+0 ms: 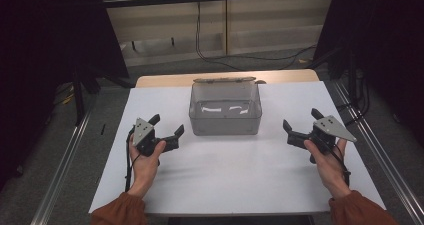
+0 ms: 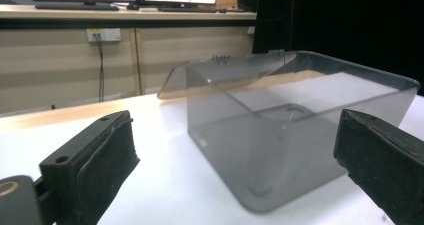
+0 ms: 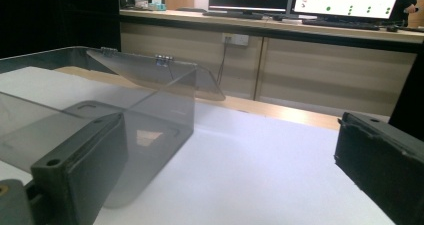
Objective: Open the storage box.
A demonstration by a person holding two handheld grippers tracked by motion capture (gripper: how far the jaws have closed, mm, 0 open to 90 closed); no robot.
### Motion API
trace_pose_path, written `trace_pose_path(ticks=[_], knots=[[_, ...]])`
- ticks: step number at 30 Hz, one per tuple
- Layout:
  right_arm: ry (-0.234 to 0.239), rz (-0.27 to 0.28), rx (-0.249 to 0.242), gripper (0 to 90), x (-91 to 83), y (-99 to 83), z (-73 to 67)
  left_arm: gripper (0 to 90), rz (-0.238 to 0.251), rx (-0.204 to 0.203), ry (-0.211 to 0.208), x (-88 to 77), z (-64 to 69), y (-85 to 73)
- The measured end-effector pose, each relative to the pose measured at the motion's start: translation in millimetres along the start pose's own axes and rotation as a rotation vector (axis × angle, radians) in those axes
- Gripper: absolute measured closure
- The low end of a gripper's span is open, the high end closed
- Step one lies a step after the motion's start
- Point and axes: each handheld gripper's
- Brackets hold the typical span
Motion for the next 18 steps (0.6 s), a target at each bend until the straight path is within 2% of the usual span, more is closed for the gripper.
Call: trace_pose_path(ticks=[3, 5, 7, 8, 10, 12, 14, 16, 18], knots=[[-0.004, -0.003, 0.017, 0.3, -9.2, -5.9, 1.6, 2.9, -0.004, -0.001, 0.006, -9.3, 1.6, -4.4], [-0.009, -0.005, 0.024, 0.5, -15.2, -9.6, 2.0, 2.8, 0.016, -0.04, -0.015, -15.3, 2.3, -8.3], [-0.008, -0.005, 0.025, 0.2, -21.0, -12.6, 1.8, 2.8, 0.009, -0.04, 0.001, -21.1, 3.3, -9.6], [-0.009, -0.007, 0.025, 0.2, -24.1, -13.5, 1.8, 2.7, 0.009, -0.027, 0.0, -24.9, 3.1, -9.5], [-0.007, -0.006, 0.037, 0.1, -30.8, -15.4, 2.6, 2.8, 0.025, -0.028, 0.0, -32.6, 3.1, -10.0], [-0.018, -0.006, 0.046, 0.0, -37.8, -18.3, 3.8, 2.8, 0.017, -0.009, 0.015, -40.4, 2.6, -11.8], [-0.024, -0.011, 0.036, 0.0, -44.0, -21.5, 5.3, 2.8, 0.014, -0.017, 0.023, -47.8, 1.1, -14.8], [-0.023, -0.015, 0.042, 0.0, -48.8, -24.5, 7.1, 2.8, 0.002, -0.014, 0.051, -54.9, 0.4, -17.7], [-0.035, -0.026, 0.039, 0.0, -52.8, -27.3, 7.9, 2.8, 0.029, -0.03, 0.063, -62.6, 1.9, -19.0]])
Point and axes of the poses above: each handheld gripper's, and its own axes: x roughly forward along the jaws, y roughly out of its top, z roughly to its right, and after that the axes turned 11 degrees about -x, right-handed
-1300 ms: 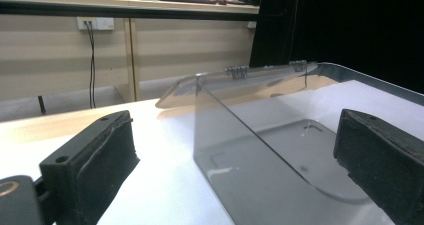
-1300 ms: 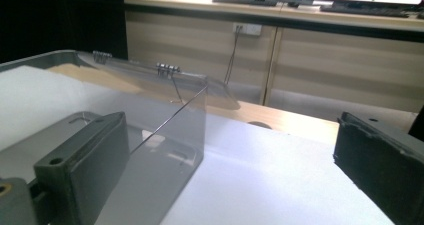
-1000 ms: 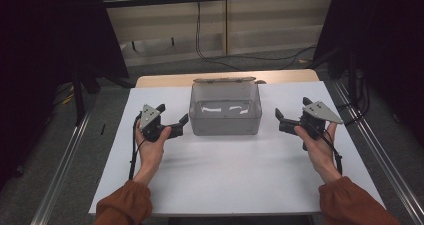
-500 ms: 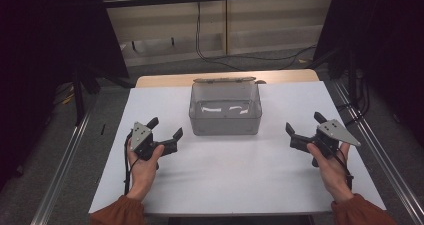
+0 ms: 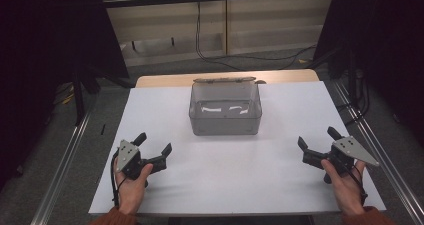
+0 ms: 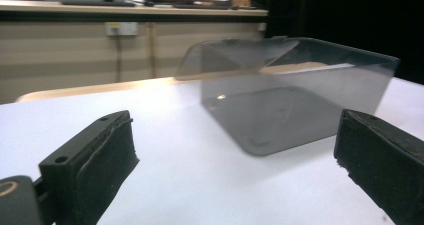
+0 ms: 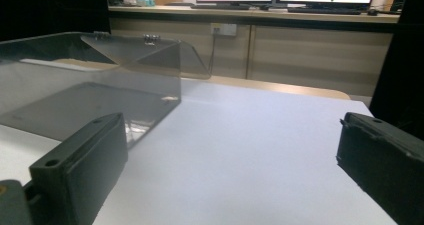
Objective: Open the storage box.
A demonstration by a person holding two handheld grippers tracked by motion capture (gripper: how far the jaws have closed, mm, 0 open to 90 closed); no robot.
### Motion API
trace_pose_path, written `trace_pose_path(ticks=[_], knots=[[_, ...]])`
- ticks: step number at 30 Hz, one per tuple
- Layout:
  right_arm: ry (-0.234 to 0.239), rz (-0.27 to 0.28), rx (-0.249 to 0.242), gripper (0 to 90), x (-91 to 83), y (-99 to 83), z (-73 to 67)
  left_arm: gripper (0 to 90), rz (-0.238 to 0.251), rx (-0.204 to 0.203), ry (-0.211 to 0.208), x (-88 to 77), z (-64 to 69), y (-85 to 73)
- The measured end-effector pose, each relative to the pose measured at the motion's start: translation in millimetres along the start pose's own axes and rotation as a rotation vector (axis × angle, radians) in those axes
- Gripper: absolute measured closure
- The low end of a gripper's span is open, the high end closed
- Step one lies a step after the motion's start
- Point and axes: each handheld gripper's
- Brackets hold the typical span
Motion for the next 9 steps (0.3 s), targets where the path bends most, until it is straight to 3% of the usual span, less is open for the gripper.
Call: trace_pose_path(ticks=[2, 9], knots=[[-0.009, -0.012, -0.026, 0.0, -2.6, -3.8, -1.3, 2.8, -0.01, 0.0, 0.013, -5.2, 1.7, -0.4], [0.011, -0.005, -0.005, 0.0, -2.5, -6.3, -4.3, 2.8, -0.024, -0.038, 0.026, -2.4, -8.4, -2.3]])
Point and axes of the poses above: each handheld gripper's, and its own axes: x roughly forward along the jaws, y roughly out of its top, z roughly to its right, and after that the axes turned 11 degrees about -x, right-handed
